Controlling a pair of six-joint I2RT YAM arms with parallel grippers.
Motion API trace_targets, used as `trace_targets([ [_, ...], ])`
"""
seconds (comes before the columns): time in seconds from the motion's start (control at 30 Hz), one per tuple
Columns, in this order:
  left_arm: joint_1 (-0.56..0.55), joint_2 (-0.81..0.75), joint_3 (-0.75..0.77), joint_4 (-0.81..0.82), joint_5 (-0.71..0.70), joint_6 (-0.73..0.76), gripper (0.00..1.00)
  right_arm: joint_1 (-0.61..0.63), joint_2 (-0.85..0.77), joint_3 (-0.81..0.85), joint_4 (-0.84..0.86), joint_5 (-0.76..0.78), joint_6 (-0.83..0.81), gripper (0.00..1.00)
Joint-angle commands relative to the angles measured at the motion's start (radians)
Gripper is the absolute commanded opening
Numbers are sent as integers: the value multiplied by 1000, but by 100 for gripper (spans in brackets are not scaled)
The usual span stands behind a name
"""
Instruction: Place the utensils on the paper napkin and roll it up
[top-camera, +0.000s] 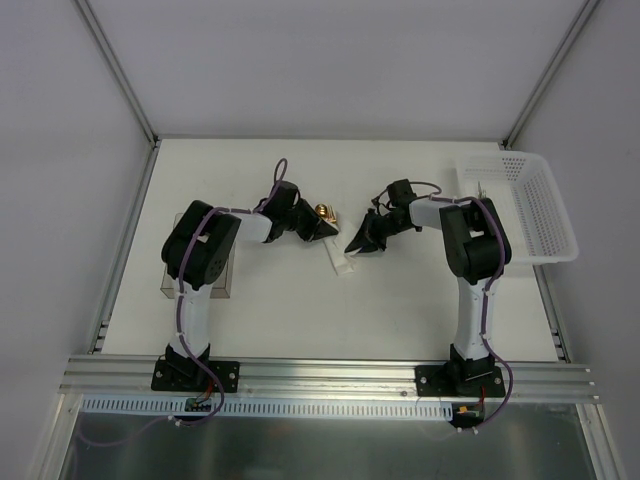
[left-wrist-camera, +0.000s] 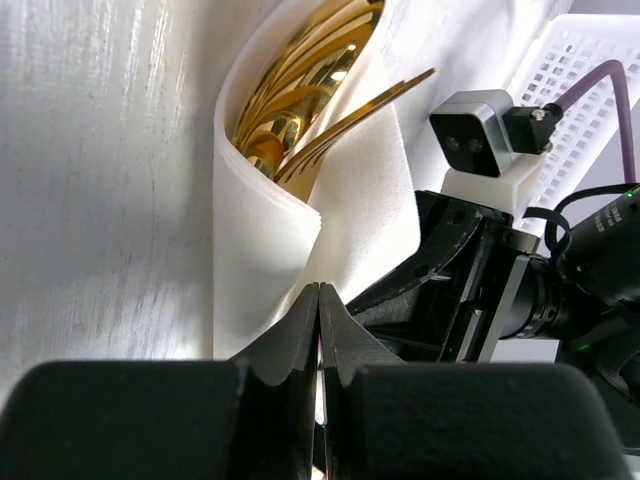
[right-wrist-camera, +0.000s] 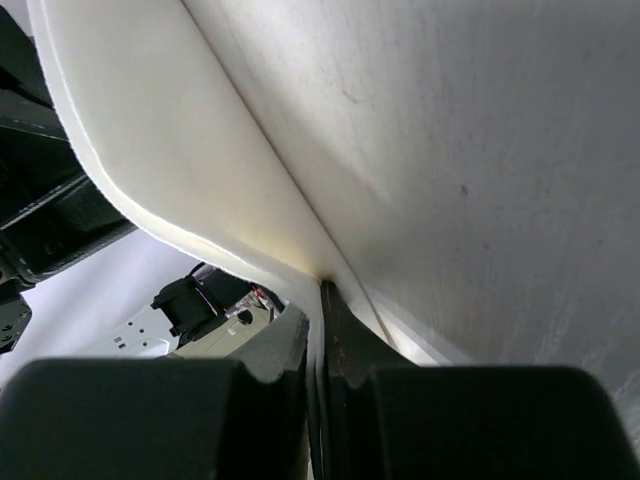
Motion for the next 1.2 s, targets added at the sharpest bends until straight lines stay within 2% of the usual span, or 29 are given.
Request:
trace_targets([
  [0.0, 9, -72, -10, -7, -35, 27, 0, -9, 37, 4, -97, 64, -20, 8],
  [0.5, 15, 38, -73, 41, -48, -13, 0, -7, 20, 13, -96, 33, -29, 6],
  [0.9, 15, 71, -67, -2, -58, -9, 0, 36, -40, 157, -96, -26, -24, 6],
  [1.17, 17, 75, -62, -21, -53, -4, 0, 88, -29, 116, -99, -31, 0, 6],
])
